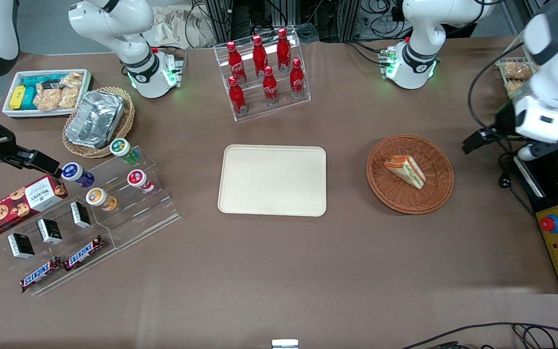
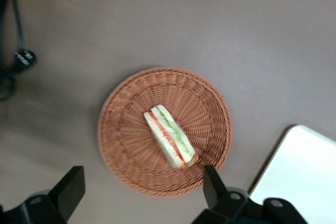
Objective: Place sandwich from basket to tray
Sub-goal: 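Move the left gripper over the sandwich in the wicker basket, then lower the left gripper and close it on the wrapped sandwich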
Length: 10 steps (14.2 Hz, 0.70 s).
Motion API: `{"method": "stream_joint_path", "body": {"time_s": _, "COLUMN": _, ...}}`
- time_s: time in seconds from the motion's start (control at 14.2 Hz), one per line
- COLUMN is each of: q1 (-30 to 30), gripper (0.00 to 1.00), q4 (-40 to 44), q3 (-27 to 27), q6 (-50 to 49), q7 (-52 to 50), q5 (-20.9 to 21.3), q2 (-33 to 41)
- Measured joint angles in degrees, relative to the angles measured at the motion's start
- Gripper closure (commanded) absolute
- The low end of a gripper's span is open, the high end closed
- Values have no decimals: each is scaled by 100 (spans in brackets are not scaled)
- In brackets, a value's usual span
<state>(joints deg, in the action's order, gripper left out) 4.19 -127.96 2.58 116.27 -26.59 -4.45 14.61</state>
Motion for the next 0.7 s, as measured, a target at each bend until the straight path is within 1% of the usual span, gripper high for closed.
{"method": "stream_joint_path", "body": {"time_s": 0.07, "q1": 3, "gripper": 1, "q4": -409, "q3": -7, "q6": 267, "q7": -263, "q5": -28, "q2": 141}}
{"method": "stream_joint_path", "body": {"time_s": 0.21, "q1": 49, "gripper": 1, "q4": -807, "q3": -49, "q6": 506, "q7": -783, "q5": -35, "q2": 230}}
{"method": "stream_joint_path", "body": {"time_s": 0.42, "q1": 216, "gripper": 0, "q4": -919, "q3": -175, "q6": 772, "q7": -1546, "q5": -36, "q2": 64}}
{"method": "stream_joint_path", "body": {"time_s": 0.7, "q1": 304, "gripper": 0, "q4": -997, "q3": -388, "q6": 1323, "q7": -2162, "q5": -36, "q2": -550}}
